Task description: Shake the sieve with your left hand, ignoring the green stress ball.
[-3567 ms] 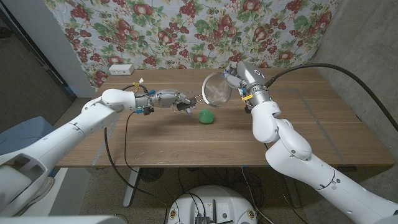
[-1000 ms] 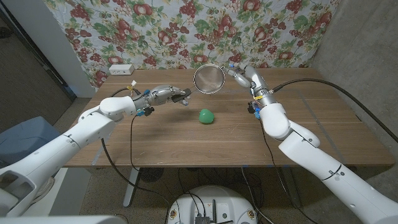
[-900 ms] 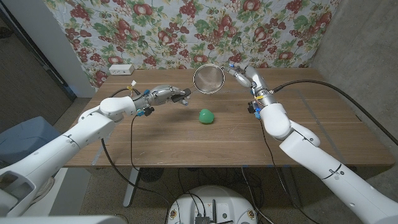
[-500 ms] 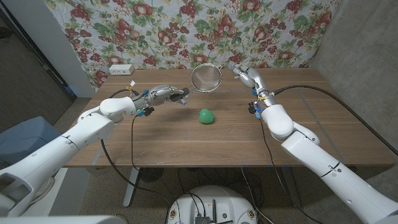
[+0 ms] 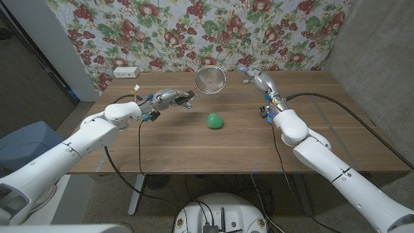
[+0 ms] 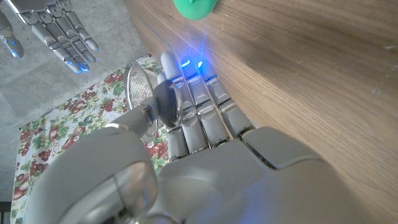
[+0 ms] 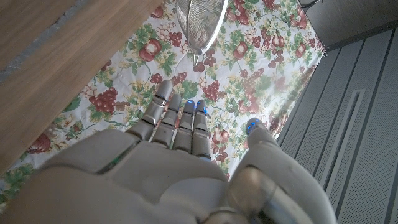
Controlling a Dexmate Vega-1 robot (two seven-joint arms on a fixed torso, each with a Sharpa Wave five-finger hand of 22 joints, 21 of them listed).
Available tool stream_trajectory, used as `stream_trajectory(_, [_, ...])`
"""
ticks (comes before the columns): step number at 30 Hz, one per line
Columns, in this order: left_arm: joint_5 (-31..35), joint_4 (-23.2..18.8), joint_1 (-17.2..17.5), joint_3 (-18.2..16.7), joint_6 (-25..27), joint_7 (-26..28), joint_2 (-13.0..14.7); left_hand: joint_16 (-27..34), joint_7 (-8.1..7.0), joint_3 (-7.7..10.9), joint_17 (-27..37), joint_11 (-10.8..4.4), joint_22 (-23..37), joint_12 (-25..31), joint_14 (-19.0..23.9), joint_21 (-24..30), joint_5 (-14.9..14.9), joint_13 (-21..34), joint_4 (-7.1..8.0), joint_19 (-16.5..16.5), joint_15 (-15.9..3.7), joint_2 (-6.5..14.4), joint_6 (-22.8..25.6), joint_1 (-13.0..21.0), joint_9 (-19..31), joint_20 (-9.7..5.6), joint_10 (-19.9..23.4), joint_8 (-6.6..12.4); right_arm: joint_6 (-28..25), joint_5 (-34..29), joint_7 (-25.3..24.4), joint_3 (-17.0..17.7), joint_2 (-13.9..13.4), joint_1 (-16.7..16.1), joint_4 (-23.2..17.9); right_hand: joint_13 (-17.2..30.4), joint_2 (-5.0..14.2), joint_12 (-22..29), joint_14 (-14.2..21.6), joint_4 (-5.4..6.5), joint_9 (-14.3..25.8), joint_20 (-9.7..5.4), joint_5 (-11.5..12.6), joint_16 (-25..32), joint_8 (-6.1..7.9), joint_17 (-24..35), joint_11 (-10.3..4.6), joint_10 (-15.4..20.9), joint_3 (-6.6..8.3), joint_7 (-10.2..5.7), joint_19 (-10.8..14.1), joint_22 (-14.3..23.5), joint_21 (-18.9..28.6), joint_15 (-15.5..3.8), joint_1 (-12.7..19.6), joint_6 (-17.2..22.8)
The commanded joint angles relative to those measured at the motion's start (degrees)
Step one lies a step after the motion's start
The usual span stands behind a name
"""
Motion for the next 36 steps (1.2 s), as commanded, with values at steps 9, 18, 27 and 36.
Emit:
stream_trajectory(9, [-8.19,-6.24,1.85,-3.04,16.08,11.57,0.00,-0.05,1.53,-0.14,0.05,-5.79,0.21,-0.35,1.98,1.39,0.19,-0.26,-0.18,1.20,-6.54,4.56,0.16,5.85,1.23,-1.47,7.98,1.08,4.30,6.33,2.48,0.03,1.02,1.25,5.50,-1.07,0.31,-0.25,-1.42,0.50,-0.60,0.24,-0.47,-1.08,-0.25,-1.39,0.36,-0.51,-0.21,0.12,-0.70,0.16,-1.36,0.20,-1.90,-0.42])
stream_trajectory(18, [-9.41,-6.90,1.95,-3.31,17.77,13.75,0.05,-0.17,1.66,-0.10,-0.05,-5.74,0.17,-0.59,2.19,1.78,0.13,-0.19,-0.16,1.10,-6.45,4.57,0.05,6.11,1.79,-1.55,7.99,1.49,7.00,11.36,6.45,0.01,1.83,2.32,9.21,-1.76,0.43,-0.44,-2.11,0.86,-1.05,0.31,-0.69,-1.52,-0.62,-2.18,0.56,-0.97,-0.51,0.46,-0.81,0.15,-2.10,0.12,-3.14,-1.51])
stream_trajectory(27, [-9.46,-6.67,1.59,-3.07,17.96,15.15,-0.24,-0.32,1.72,-0.08,-0.15,-5.79,0.13,-0.75,2.26,2.14,0.09,-0.12,-0.12,1.07,-6.45,4.55,-0.13,6.30,2.25,-1.45,8.09,1.78,8.69,14.97,8.71,-0.05,2.70,2.83,11.84,-2.85,0.48,-0.82,-3.20,1.49,-1.77,0.74,-1.04,-2.08,-1.02,-3.42,0.72,-2.47,-1.03,0.59,-1.52,0.14,-3.50,0.56,-5.15,-3.47])
stream_trajectory(36, [-9.09,-6.82,0.78,-2.49,18.96,15.75,-0.18,-0.35,1.91,-0.11,-0.18,-5.49,0.08,-0.85,2.53,2.51,0.03,0.04,-0.11,1.00,-6.48,4.55,-0.18,6.53,2.73,-1.32,8.25,2.15,9.75,17.25,10.06,-0.04,3.21,3.01,13.27,-3.48,0.50,-0.82,-3.88,1.78,-2.16,0.75,-1.14,-2.36,-1.05,-4.16,0.88,-2.97,-1.25,0.63,-1.80,0.14,-4.29,0.63,-6.19,-4.27])
